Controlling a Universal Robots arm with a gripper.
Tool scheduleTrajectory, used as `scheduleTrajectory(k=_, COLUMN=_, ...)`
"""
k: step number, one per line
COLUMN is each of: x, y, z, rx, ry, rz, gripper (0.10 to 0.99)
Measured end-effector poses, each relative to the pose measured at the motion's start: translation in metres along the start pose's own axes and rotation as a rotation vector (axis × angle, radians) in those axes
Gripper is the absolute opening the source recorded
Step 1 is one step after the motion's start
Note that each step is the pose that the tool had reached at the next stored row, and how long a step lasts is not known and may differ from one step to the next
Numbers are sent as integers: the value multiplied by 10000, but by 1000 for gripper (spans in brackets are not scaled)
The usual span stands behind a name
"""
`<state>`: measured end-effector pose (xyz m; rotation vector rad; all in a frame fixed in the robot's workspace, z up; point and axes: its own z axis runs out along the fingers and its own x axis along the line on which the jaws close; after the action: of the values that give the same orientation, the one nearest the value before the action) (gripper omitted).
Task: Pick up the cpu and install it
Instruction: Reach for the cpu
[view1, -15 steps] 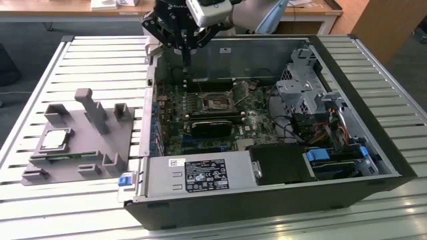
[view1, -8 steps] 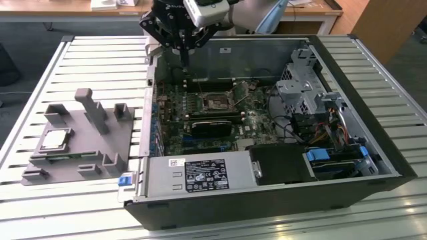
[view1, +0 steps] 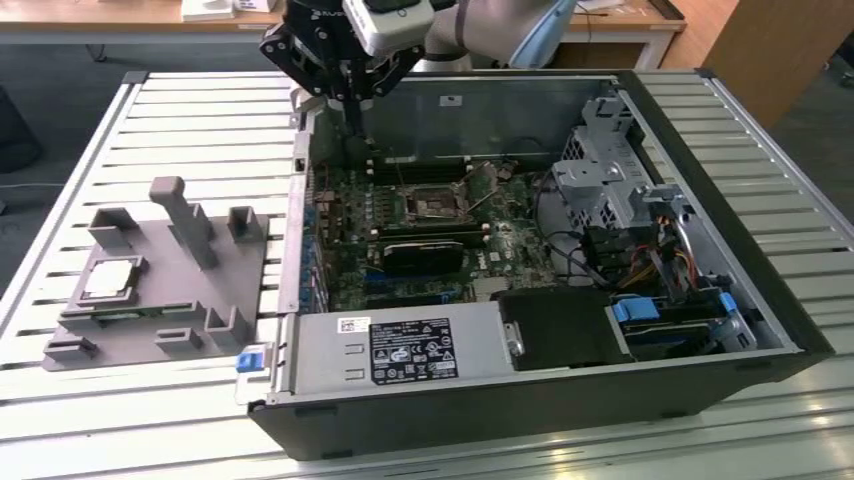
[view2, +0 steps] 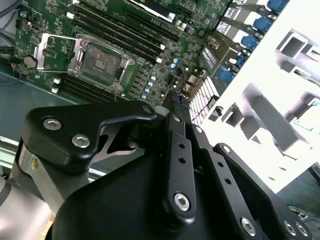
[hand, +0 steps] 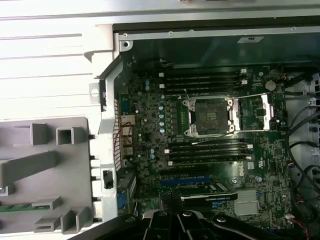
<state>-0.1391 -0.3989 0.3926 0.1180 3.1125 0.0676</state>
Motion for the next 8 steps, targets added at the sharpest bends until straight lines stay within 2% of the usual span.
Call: scheduleTrajectory(k=8, x=168, y=-13, z=9, rx=0, ry=3, rz=1, gripper=106)
